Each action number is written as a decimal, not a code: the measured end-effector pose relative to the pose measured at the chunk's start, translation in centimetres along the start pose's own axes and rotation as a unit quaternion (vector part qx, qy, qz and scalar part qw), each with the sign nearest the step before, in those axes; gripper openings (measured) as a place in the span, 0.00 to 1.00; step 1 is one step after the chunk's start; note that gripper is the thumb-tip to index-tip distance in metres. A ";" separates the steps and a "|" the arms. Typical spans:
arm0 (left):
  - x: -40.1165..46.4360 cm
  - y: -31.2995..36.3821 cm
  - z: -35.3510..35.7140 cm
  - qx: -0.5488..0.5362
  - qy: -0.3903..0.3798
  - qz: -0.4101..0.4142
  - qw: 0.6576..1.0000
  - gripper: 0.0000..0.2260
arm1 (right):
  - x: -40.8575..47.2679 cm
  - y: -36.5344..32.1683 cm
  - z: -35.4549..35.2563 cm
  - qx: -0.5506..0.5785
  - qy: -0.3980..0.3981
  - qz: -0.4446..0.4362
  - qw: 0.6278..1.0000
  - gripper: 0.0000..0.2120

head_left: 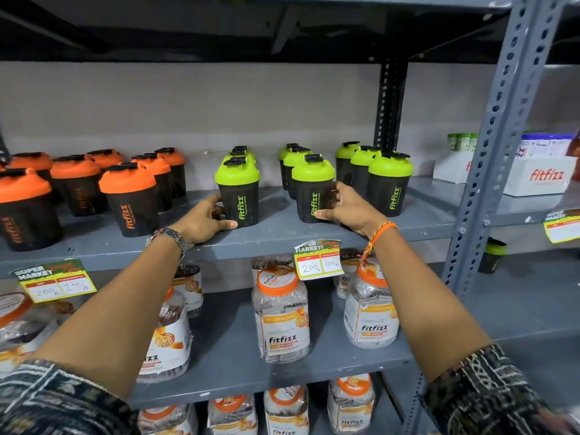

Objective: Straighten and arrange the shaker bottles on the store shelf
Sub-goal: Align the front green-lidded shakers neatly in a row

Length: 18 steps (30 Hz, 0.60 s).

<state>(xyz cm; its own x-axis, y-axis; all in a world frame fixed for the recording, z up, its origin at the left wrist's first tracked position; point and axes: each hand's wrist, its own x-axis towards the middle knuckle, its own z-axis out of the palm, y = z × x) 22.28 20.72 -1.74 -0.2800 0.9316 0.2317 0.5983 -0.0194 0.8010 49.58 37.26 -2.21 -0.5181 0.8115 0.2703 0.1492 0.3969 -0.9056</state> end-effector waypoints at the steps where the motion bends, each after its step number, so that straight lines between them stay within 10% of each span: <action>1: 0.0 -0.1 0.1 0.000 0.000 -0.002 1.000 0.27 | 0.0 0.1 0.0 -0.001 -0.006 0.007 1.000 0.31; 18: -0.1 -0.2 -0.1 0.014 -0.024 -0.022 0.999 0.34 | -1.6 -1.2 -0.5 -0.047 -0.029 0.059 0.997 0.36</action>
<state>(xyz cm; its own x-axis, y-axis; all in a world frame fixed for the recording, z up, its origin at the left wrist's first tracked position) 22.07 20.57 -1.86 -0.2714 0.9476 0.1686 0.6072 0.0326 0.7939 50.62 35.71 -1.34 -0.5390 0.8302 0.1422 0.2895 0.3411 -0.8943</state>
